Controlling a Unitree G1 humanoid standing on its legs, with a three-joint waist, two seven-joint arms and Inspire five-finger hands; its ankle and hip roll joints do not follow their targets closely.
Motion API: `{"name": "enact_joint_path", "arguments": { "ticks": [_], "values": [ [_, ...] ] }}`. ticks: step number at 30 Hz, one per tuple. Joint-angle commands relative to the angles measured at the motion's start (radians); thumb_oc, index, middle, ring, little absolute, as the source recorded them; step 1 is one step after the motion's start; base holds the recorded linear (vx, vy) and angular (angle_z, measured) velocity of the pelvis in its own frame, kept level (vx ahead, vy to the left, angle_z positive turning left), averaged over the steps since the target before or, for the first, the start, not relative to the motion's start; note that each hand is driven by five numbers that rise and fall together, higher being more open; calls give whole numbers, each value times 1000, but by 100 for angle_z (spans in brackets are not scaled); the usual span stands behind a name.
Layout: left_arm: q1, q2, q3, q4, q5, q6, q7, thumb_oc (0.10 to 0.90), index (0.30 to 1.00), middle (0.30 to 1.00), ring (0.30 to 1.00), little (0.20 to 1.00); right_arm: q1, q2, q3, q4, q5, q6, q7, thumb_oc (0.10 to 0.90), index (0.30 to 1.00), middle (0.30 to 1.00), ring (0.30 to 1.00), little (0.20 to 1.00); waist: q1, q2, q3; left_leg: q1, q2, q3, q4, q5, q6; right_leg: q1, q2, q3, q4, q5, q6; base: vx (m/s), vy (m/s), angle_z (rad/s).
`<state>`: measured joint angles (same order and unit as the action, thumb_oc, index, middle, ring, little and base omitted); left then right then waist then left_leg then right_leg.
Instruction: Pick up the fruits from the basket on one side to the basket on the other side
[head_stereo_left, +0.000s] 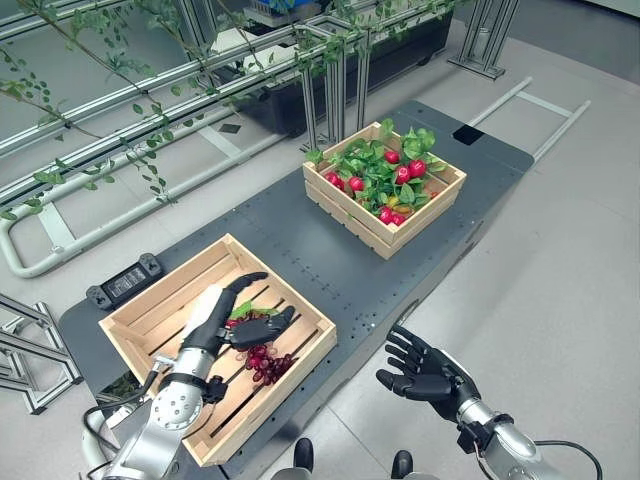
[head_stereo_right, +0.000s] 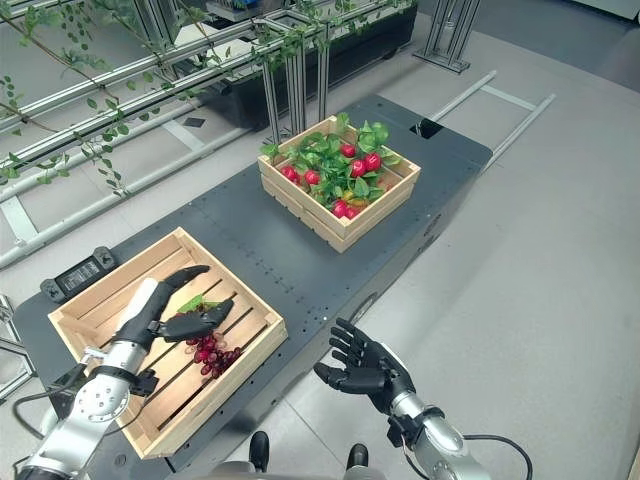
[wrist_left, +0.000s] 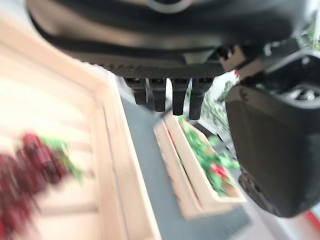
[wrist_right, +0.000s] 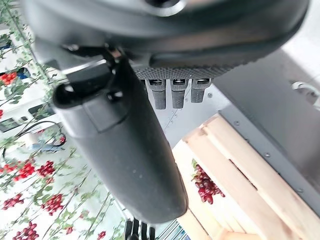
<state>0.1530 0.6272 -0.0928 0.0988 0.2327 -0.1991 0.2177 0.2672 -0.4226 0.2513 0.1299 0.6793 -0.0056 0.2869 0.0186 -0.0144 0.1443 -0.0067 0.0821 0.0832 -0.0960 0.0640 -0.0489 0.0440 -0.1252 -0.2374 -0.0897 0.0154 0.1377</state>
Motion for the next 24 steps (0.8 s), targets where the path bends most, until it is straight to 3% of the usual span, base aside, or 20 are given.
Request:
{"name": "enact_joint_path", "arguments": {
  "ticks": [1,4,8,13,14,20,24],
  "values": [
    [-89,82,59,-26,156,-75,170,800,900,900,900,900,-58,-14,-21,-110,79,-43,5,800,900,900,900,900,-4,-22,-5,39,-10,19,9,-54,-1,-72,-58,34,49,38,21,-71,78,1],
    [-124,149,53,14,245,-16,231,800,900,900,900,900,-68,-49,-26,-78,25,-55,-24,800,900,900,900,900,-12,-19,37,6,-9,23,16,-46,-3,-113,-60,43,70,35,23,-123,77,1],
    [-136,246,39,36,322,76,265,800,900,900,900,900,-52,-111,-51,-36,-43,-20,-89,800,900,900,900,900,-27,-20,92,-41,-9,30,42,-42,-2,-163,-59,57,99,32,25,-114,63,1],
    [-139,303,12,53,360,141,278,800,900,900,900,900,-52,-153,-61,-23,-29,-11,-77,800,900,900,900,900,-33,-23,134,-75,-11,25,71,-43,-4,-184,-54,65,104,33,21,-81,49,1],
    [-166,322,-14,71,373,184,282,800,900,900,900,900,-68,-173,-51,-15,-38,6,-64,800,900,900,900,900,-35,-24,152,-88,-10,27,73,-38,-6,-193,-51,62,105,32,18,-99,70,0],
    [-264,346,-101,139,398,281,308,800,900,900,900,900,-119,-210,-6,13,-58,59,-68,800,900,900,900,900,-32,-32,201,-144,-15,18,115,-33,-10,-239,-46,57,157,15,13,-112,43,3],
    [-336,360,-163,201,415,343,321,800,900,900,900,900,-158,-236,29,36,-41,60,-76,800,900,900,900,900,-23,-47,249,-212,-23,-12,201,-40,-13,-288,-48,58,226,-1,5,-123,16,10]
  ]
}}
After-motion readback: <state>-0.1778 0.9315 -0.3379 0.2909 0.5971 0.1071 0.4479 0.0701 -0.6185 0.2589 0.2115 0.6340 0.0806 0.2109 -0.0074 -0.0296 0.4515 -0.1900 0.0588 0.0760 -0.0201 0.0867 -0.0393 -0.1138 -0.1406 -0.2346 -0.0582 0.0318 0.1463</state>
